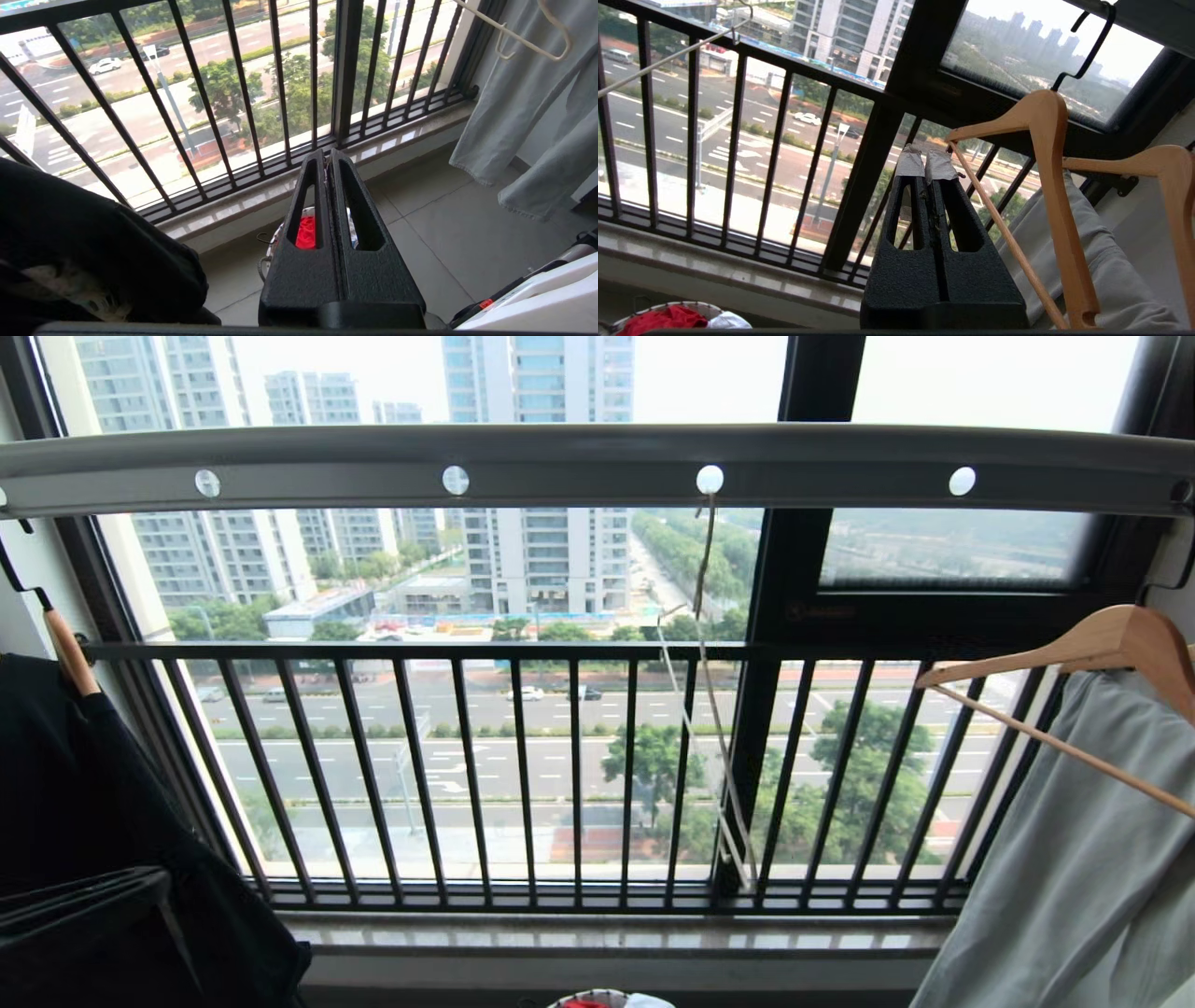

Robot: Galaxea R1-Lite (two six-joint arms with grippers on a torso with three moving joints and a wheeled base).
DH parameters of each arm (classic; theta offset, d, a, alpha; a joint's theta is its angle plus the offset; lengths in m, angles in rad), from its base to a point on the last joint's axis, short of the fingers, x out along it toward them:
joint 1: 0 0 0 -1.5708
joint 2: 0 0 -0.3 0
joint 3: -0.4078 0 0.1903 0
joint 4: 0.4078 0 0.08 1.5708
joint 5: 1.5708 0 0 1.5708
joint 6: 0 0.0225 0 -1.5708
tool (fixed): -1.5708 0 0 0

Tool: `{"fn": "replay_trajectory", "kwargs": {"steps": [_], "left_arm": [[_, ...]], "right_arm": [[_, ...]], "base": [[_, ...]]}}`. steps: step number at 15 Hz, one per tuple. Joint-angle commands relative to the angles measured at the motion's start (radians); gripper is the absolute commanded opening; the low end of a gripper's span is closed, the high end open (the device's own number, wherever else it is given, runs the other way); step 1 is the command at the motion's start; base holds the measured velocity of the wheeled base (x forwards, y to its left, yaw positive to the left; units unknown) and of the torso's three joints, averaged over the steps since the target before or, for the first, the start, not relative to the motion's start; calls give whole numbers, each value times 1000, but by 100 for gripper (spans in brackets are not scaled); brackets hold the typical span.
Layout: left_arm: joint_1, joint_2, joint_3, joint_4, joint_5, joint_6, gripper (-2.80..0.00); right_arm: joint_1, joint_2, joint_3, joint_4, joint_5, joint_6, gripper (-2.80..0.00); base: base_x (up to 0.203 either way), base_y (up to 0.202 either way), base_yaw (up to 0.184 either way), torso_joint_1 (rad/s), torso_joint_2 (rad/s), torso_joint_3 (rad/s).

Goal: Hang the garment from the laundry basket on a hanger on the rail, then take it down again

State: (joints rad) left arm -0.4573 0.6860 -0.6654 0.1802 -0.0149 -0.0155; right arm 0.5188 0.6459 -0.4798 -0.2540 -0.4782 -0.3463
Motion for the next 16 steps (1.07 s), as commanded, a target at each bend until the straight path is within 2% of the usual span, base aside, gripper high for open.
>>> {"fn": "replay_trajectory", "kwargs": {"steps": [1,3,4,6,7,9,10,11,12,14,16], "left_arm": [[76,-151,94,0,57,-5,-280],[105,-239,177,1,96,-38,-280],[119,-270,217,3,114,-65,-280],[202,-292,256,2,169,-81,-280],[243,-315,259,3,216,-82,-280],[276,-400,263,7,308,-59,-280],[283,-404,265,9,398,-50,-280],[310,-402,264,10,447,-44,-280],[357,-396,261,10,445,-32,-280],[391,-407,285,5,437,67,-280],[418,-465,335,2,427,79,-280]], "right_arm": [[-111,-101,23,74,-3,73,-280],[-174,-144,45,152,-11,141,-280],[-214,-161,56,171,-13,145,-280],[-301,-171,79,185,-13,148,-280],[-326,-189,81,187,-16,148,-280],[-372,-270,75,206,-29,143,-280],[-398,-304,69,258,-46,140,-280],[-438,-339,62,333,-62,137,-280],[-477,-367,55,404,-68,136,-280],[-488,-428,69,429,-69,135,-280],[-497,-502,123,430,-29,135,-280]], "base": [[0,0,0,0,0,0],[0,0,0,0,0,0],[0,0,0,0,0,0],[0,0,0,0,0,0],[0,0,0,0,0,0],[0,0,0,0,0,0],[0,0,0,0,0,0],[0,0,0,0,0,0],[0,0,0,0,0,0],[0,0,0,0,0,0],[0,0,0,0,0,0]]}}
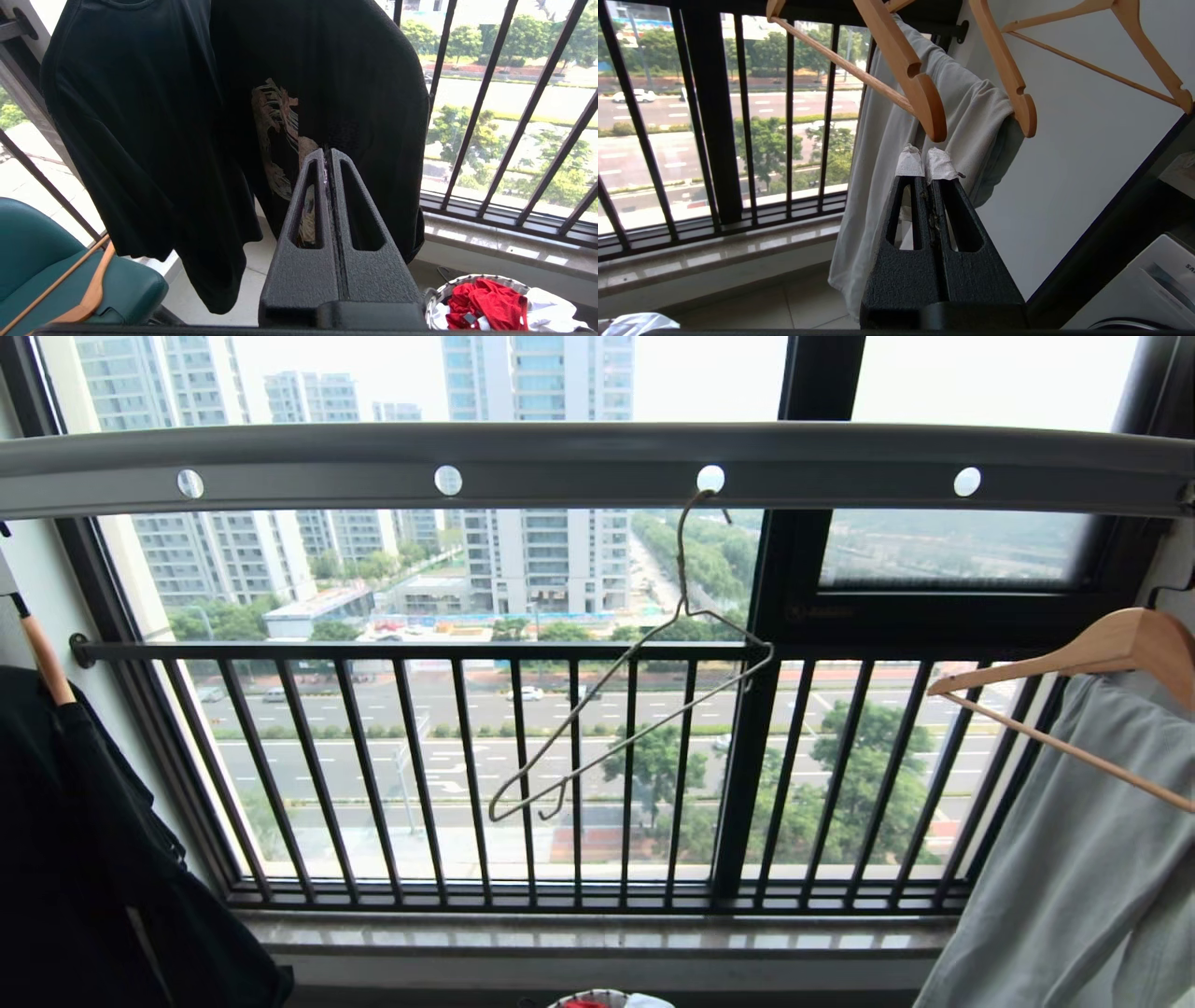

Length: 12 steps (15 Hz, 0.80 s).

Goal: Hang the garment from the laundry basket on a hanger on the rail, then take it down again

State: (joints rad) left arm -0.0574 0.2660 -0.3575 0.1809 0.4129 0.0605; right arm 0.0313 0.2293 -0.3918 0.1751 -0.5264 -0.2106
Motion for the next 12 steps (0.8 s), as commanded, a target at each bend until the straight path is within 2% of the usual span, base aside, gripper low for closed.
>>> {"fn": "replay_trajectory", "kwargs": {"steps": [1,4,7,9,11,12], "left_arm": [[29,-87,58,2,-35,4,-280],[43,-254,152,4,-210,3,-280],[47,-265,260,-28,-292,-12,-280],[47,-264,267,-37,-333,-13,-280],[48,-264,296,-38,-401,9,-280],[48,-264,307,-38,-411,19,-280]], "right_arm": [[-12,-132,75,2,59,-1,-280],[-15,-228,265,-36,161,18,-280],[-16,-228,325,-128,341,76,-280],[-16,-228,346,-139,468,86,-280],[-16,-228,389,-169,537,90,-280],[-16,-228,393,-171,552,111,-280]], "base": [[0,0,0,0,0,0],[0,0,0,0,0,0],[0,0,0,0,0,0],[0,0,0,0,0,0],[0,0,0,0,0,0],[0,0,0,0,0,0]]}}
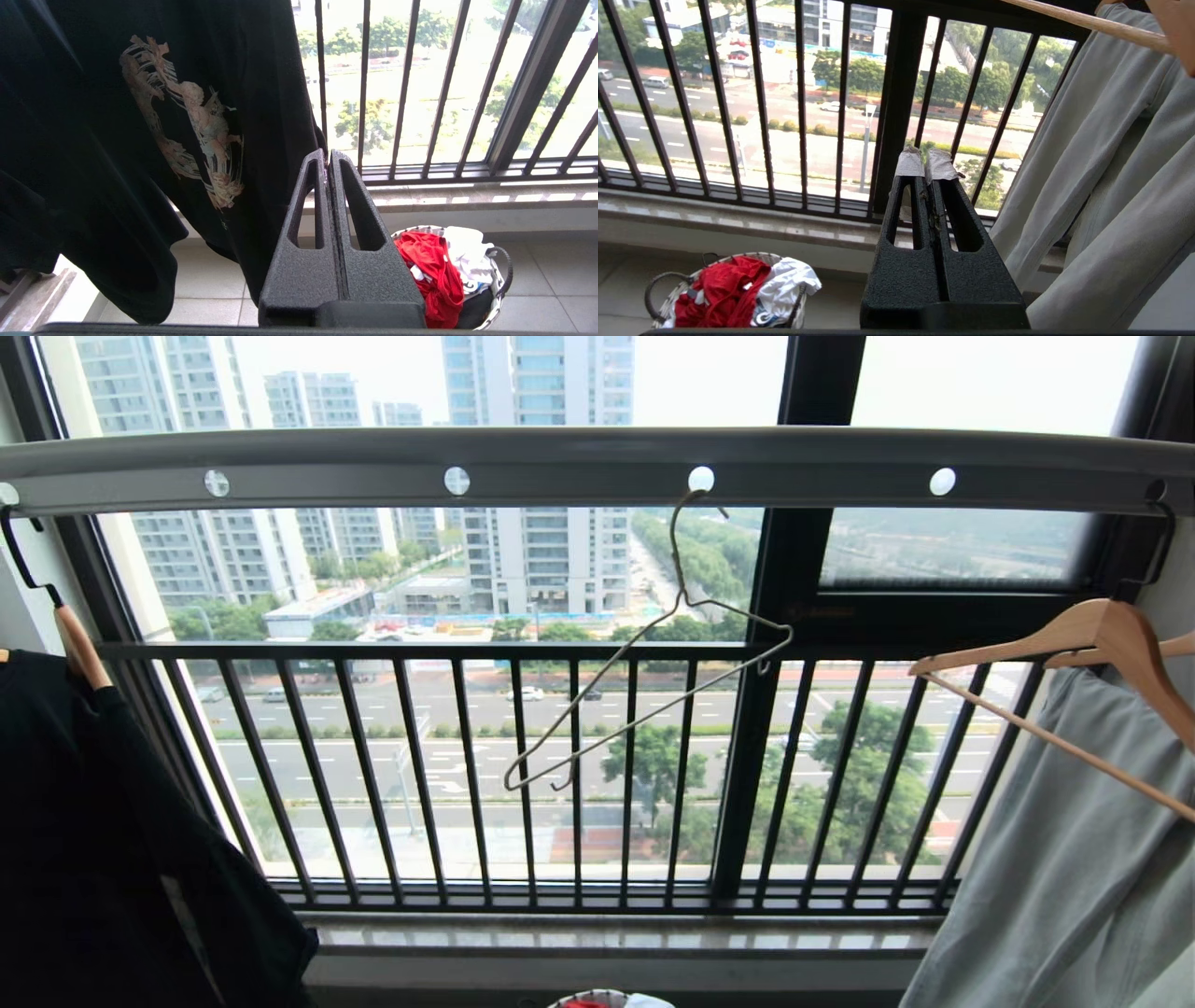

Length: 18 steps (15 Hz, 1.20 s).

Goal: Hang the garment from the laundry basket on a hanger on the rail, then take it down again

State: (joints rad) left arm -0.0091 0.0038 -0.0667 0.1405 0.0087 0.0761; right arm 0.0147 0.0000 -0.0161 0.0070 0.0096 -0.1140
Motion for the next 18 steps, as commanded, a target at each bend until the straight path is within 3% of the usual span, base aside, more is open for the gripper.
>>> {"fn": "replay_trajectory", "kwargs": {"steps": [1,18], "left_arm": [[0,-2,15,2,-7,1,-280],[-1,-2,15,1,-24,-47,-280]], "right_arm": [[1,2,16,-5,15,49,-280],[1,2,16,-5,13,66,-280]], "base": [[0,0,0,0,0,0],[0,0,0,0,0,0]]}}
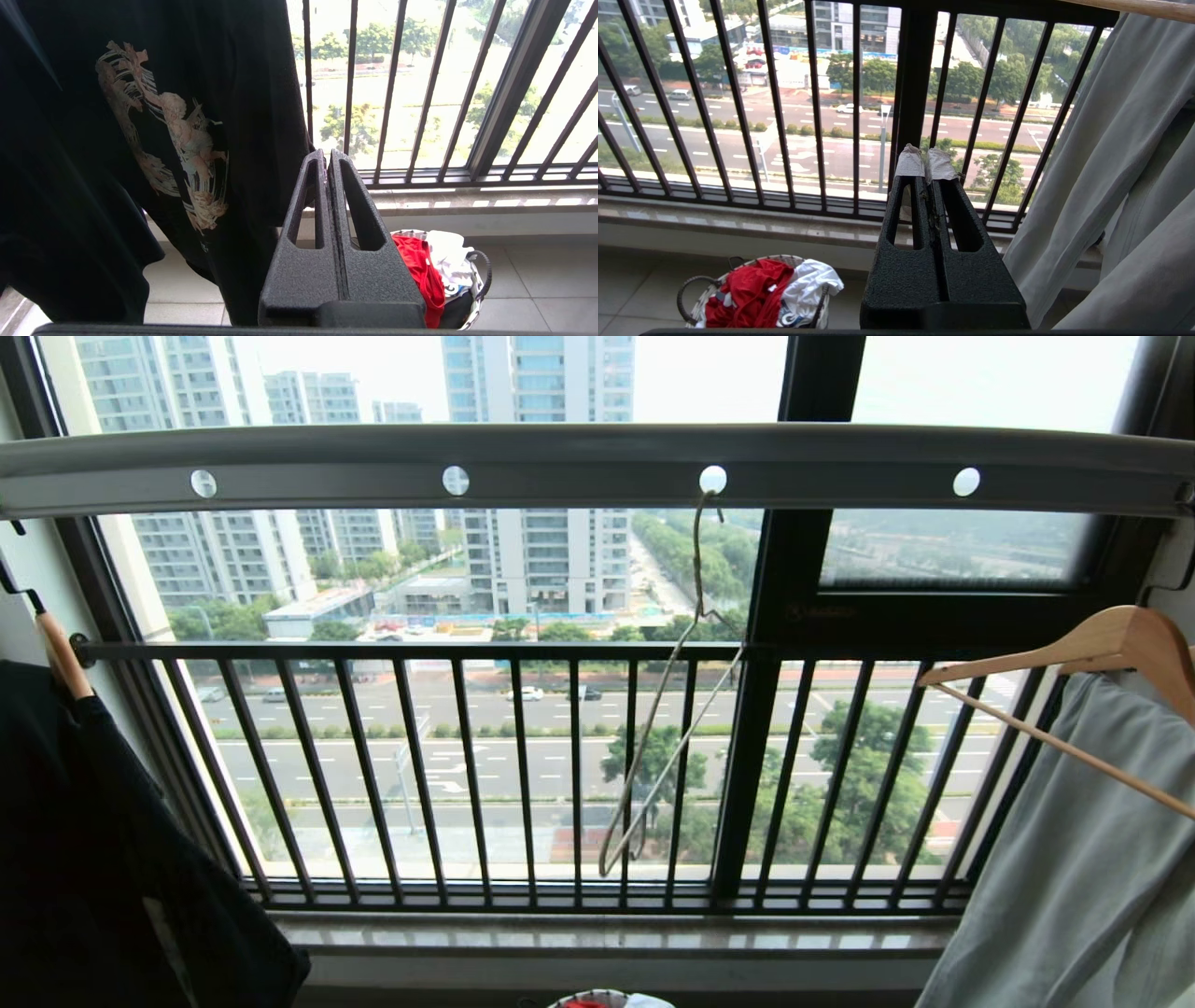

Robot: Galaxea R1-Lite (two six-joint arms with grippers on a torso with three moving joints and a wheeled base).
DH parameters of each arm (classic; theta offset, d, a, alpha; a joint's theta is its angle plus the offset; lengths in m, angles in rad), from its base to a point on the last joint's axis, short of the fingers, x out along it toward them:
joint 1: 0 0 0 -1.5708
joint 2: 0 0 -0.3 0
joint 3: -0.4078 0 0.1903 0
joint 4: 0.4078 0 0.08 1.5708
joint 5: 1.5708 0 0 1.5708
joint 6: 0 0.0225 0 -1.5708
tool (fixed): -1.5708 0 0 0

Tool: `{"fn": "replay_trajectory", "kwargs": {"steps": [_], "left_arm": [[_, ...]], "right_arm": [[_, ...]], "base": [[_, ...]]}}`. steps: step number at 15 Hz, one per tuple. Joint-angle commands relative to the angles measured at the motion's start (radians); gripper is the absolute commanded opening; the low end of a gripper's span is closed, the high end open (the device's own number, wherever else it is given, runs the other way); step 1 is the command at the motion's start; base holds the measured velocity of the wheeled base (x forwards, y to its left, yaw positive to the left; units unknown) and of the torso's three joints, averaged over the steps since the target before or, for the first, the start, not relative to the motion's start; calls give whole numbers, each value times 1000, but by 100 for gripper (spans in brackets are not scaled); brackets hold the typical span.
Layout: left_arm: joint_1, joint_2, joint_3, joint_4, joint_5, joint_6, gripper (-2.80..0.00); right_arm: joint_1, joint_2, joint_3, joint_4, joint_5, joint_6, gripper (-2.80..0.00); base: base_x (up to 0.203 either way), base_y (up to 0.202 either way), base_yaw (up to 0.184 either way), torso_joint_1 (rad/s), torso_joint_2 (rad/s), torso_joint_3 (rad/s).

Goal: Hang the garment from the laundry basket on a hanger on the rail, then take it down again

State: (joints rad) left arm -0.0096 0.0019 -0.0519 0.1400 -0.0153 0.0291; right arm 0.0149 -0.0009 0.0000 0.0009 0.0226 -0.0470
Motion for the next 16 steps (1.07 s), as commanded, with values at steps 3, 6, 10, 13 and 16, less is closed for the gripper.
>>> {"fn": "replay_trajectory", "kwargs": {"steps": [3,6,10,13,16], "left_arm": [[0,0,0,1,0,0,-280],[0,0,0,1,0,0,-280],[0,0,0,1,0,0,-280],[0,0,0,1,0,0,-280],[0,0,0,1,0,0,-280]], "right_arm": [[0,2,0,1,0,-1,-280],[0,2,0,1,0,1,-280],[0,2,0,-1,-1,13,-280],[0,2,0,-1,-1,16,-280],[0,2,0,-1,-1,16,-280]], "base": [[0,0,0,0,0,0],[0,0,0,0,0,0],[0,0,0,0,0,0],[0,0,0,0,0,0],[0,0,0,0,0,0]]}}
